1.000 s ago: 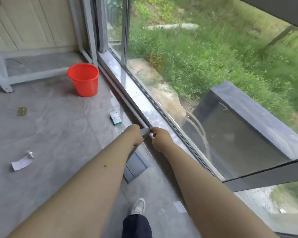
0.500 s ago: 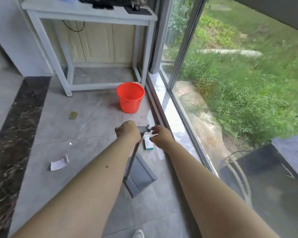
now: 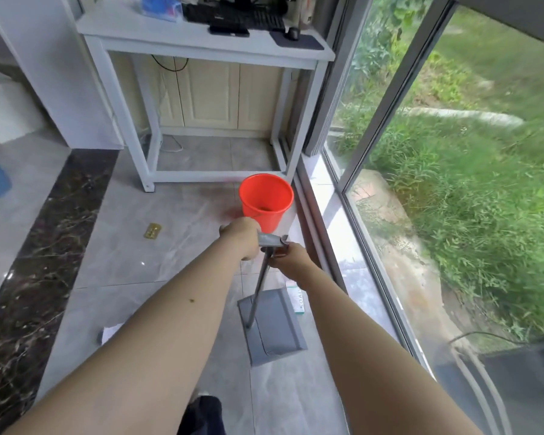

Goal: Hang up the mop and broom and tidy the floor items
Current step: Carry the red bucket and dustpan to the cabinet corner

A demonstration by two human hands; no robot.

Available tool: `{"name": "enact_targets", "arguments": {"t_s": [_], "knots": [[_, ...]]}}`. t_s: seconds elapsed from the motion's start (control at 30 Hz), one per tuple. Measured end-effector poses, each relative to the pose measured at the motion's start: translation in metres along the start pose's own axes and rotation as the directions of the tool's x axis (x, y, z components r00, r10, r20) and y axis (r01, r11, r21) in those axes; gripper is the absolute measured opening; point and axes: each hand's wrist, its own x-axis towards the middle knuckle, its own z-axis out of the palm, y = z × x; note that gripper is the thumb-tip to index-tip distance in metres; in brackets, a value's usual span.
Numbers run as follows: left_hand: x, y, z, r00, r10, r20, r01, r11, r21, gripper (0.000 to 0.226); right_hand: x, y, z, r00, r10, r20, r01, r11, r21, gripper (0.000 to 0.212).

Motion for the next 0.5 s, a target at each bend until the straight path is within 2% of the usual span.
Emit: {"name": "enact_targets", "arguments": {"t_s": [0.17,0.27,0.37,0.5], "knots": [[0.064,-0.027,-0.030,0.994,0.105,-0.020,-0.106,0.989,-0.099,0.029,0.059,-0.030,0.007,0.992,-0.054,-0.112,0.055,0.998,0.005,0.023],[0.103,-0.038,-0.043,0.989,0.144,-0.044,-0.151,0.960,-0.238,0.021,0.093,-0.047,0.006,0.987,-0.036,-0.157,0.036,0.999,0.001,0.023],[0.144,-0.042,-0.051,0.989,0.108,-0.106,-0.141,0.908,-0.394,0.020,0.128,-0.058,0.002,0.981,-0.037,-0.189,0.028,0.998,-0.051,0.023],[0.206,-0.041,-0.060,0.985,0.096,-0.143,-0.145,0.909,-0.391,0.027,0.181,-0.069,-0.002,0.962,-0.055,-0.267,0.027,0.994,-0.108,0.028]]}}
